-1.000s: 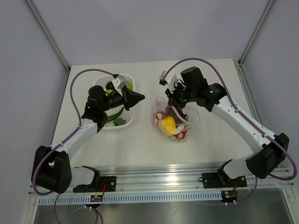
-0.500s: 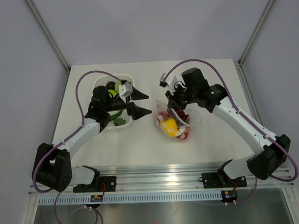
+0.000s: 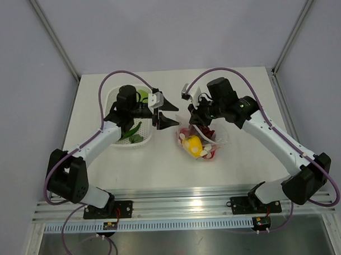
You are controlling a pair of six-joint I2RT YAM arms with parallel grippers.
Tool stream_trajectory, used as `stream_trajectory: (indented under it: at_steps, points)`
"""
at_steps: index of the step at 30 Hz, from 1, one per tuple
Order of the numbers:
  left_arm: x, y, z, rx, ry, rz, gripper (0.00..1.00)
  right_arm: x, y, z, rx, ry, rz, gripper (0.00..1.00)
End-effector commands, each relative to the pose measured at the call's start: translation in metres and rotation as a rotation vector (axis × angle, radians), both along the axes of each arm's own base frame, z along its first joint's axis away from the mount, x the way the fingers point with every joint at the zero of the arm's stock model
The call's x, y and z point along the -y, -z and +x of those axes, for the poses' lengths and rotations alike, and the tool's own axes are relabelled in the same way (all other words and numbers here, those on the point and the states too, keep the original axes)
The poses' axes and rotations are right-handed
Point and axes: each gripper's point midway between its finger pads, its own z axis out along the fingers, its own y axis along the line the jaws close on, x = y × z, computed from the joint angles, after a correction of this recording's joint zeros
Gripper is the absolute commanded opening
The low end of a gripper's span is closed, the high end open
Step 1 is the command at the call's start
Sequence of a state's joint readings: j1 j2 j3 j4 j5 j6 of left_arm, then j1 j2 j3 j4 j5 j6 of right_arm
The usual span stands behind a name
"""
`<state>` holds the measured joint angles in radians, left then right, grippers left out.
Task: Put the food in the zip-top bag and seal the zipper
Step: Zip the zipper food storage bag at the center of the board.
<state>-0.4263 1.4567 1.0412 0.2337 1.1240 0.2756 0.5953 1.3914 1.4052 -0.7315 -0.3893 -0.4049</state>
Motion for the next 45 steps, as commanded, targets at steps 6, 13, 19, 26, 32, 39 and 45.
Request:
stream_trajectory:
  at_steps: [6,13,19,26,32,39,45]
  points:
    - [0.02,0.001,-0.014,0.023,0.093,0.005,0.56,-0.012,-0.026,0.005,0.073,-0.036,0.092,0.0]
    - [0.025,-0.003,-0.015,-0.011,0.108,-0.018,0.41,-0.013,-0.023,0.007,0.066,-0.034,0.085,0.0]
    - [0.028,-0.003,-0.015,-0.036,0.11,-0.024,0.43,-0.013,-0.022,0.007,0.061,-0.032,0.084,0.0]
    - [0.035,-0.005,-0.013,-0.054,0.1,-0.032,0.42,-0.014,-0.022,0.007,0.056,-0.033,0.088,0.0]
    - [0.04,-0.004,-0.014,-0.091,0.106,-0.033,0.0,-0.012,-0.019,0.005,0.048,-0.033,0.083,0.0]
    - [0.038,-0.001,-0.008,-0.15,0.013,-0.029,0.0,-0.004,-0.019,0.005,0.067,0.0,0.066,0.0]
    - [0.029,-0.001,-0.002,-0.113,-0.093,-0.045,0.0,0.007,-0.02,0.004,0.087,0.04,0.036,0.0]
